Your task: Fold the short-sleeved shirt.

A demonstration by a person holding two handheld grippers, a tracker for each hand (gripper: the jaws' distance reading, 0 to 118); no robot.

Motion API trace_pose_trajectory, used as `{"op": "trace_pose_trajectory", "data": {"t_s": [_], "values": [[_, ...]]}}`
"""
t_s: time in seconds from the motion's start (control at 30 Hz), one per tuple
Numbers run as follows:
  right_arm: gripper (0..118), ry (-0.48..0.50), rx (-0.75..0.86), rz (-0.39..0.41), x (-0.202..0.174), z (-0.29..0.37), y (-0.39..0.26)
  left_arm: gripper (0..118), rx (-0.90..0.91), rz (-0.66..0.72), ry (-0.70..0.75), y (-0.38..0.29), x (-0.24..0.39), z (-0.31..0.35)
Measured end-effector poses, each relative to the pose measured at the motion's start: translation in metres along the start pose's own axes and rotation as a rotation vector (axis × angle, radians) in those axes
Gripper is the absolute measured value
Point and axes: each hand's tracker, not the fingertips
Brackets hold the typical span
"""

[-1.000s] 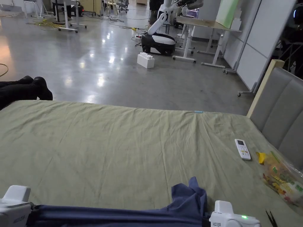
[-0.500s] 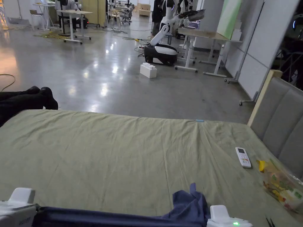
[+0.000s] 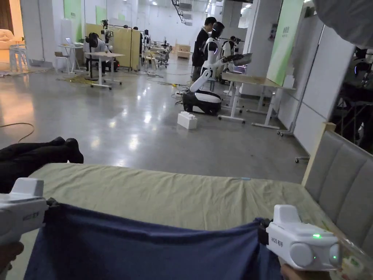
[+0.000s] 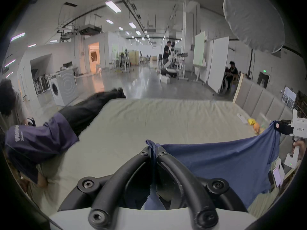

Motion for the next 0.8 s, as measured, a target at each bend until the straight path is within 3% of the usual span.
{"op": "trace_pose_trajectory", "data": {"t_s": [0.3,0.4,0.5,0.53,0.8], "values": [[4,0.000,0.203,-0.021,0.012,0.066,0.119,5,0.182,-0.015,0.048,0.104,-0.018,0.082],[4,-0.005,0.243,0.004,0.013,0.070,0.155,5,0.228,-0.010,0.055,0.136,-0.022,0.088],[4,-0.056,0.327,0.102,0.011,0.069,0.191,5,0.257,-0.014,0.060,0.164,-0.022,0.085],[4,-0.035,0.281,0.042,0.013,0.064,0.196,5,0.262,-0.021,0.062,0.174,-0.020,0.083],[4,-0.078,0.300,0.069,0.018,0.023,0.258,5,0.303,-0.032,0.073,0.233,-0.015,0.046]]}}
